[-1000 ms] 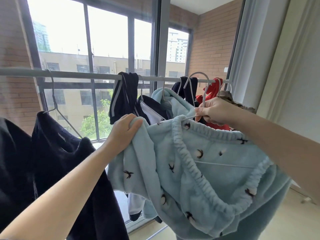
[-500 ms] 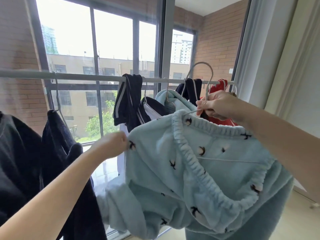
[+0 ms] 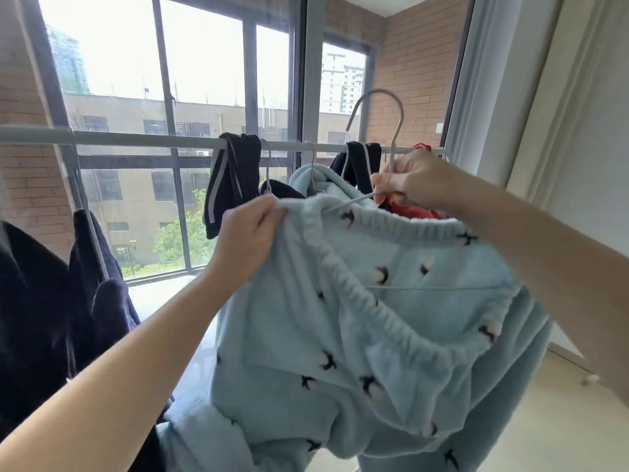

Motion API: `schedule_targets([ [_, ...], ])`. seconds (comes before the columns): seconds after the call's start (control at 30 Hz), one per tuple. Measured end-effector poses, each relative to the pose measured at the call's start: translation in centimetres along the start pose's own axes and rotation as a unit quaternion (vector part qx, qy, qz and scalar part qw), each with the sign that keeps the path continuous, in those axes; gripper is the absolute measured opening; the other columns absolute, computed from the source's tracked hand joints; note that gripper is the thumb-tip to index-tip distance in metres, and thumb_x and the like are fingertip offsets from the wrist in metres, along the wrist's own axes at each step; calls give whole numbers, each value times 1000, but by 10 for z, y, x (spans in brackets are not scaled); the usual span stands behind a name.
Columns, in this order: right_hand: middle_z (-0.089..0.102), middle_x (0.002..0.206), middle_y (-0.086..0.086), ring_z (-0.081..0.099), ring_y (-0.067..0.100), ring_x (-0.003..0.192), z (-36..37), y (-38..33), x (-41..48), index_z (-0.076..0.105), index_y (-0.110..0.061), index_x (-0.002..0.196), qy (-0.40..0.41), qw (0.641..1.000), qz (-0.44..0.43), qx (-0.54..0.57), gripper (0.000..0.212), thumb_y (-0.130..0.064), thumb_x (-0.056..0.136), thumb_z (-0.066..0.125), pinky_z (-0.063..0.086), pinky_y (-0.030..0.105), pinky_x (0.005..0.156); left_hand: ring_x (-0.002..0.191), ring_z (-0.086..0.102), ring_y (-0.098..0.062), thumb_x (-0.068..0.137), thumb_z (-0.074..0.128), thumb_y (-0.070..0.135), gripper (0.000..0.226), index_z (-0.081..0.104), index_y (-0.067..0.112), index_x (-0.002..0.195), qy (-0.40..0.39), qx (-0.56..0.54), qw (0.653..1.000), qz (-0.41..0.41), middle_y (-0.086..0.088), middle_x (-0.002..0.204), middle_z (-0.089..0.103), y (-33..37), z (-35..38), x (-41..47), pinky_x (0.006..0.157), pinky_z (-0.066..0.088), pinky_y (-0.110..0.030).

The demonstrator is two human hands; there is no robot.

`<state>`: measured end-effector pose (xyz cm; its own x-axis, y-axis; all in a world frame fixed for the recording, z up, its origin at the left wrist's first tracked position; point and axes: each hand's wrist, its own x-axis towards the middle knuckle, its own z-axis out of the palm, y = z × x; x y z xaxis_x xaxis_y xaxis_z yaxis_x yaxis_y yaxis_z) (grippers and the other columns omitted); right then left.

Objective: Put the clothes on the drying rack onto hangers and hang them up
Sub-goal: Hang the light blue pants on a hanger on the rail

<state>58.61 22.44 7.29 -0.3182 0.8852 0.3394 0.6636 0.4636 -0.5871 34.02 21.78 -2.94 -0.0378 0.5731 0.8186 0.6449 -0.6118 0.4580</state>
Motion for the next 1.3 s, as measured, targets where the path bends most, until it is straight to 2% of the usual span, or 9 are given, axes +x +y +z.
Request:
schedule_targets([
  [0.13,46,47,-7,38,7,40,-27,-3,-2,72,-13,73,-35,999,4,-15,31,-30,94,58,32,18,40,59,41,-2,96,51,20,32,57,16,65,21,-48,992,-111,5,64,50,11,-1,36,57,33,-17],
  [0.2,46,50,-4,37,9,41,-27,3,-11,72,-14,71,-78,996,6,-37,31,-30,94,58,31,19,40,67,47,-13,94,53,20,27,65,3,78,-72,-86,974,-195,-6,73,56,-1,1,38,64,38,-27],
  [0.3,43,45,-5,32,7,37,-22,13,-20,69,-7,78,-92,996,0,-2,30,-26,96,54,27,17,35,71,62,-21,89,53,25,21,68,13,81,-187,-77,937,-284,-4,84,67,-14,8,20,74,50,-36],
  [0.5,38,41,-7,26,7,35,-28,18,-18,67,-9,78,-34,998,19,39,30,-26,98,52,20,19,35,84,55,-6,82,47,50,36,63,20,96,-168,-145,961,-164,4,94,64,-5,9,-20,77,44,-24],
  [0.6,38,40,-8,26,6,33,-26,15,-15,67,-7,80,-36,998,28,38,29,-24,98,52,19,18,34,70,51,2,89,61,30,10,61,21,85,-100,-86,986,-102,11,79,61,-11,10,-29,63,40,-12],
  [0.9,37,41,-6,24,5,33,-21,19,-12,64,-8,77,-79,995,36,52,31,-24,99,49,17,17,32,55,38,0,94,55,14,26,53,11,68,20,-32,994,-102,5,59,45,-29,-12,-18,53,29,-14],
  [1.07,33,42,-7,22,7,36,-7,22,-18,66,-9,79,-106,990,28,88,30,-24,99,50,15,19,36,71,56,-13,93,46,37,30,63,20,75,-129,-23,973,-191,2,77,63,-28,-15,-12,69,45,-35],
  [1.2,35,39,-9,24,5,34,4,16,-13,68,-7,81,-69,991,21,114,30,-23,99,51,16,18,35,60,56,-14,90,40,54,37,55,20,84,-130,171,977,-16,2,65,58,4,-3,-23,54,41,-29],
  [1.3,42,46,-5,31,6,36,12,12,-10,67,-8,88,-77,992,-1,95,29,-27,100,49,26,16,36,52,50,-13,91,43,52,37,53,18,79,-50,215,975,14,7,56,52,3,-2,-17,50,33,-27],
])
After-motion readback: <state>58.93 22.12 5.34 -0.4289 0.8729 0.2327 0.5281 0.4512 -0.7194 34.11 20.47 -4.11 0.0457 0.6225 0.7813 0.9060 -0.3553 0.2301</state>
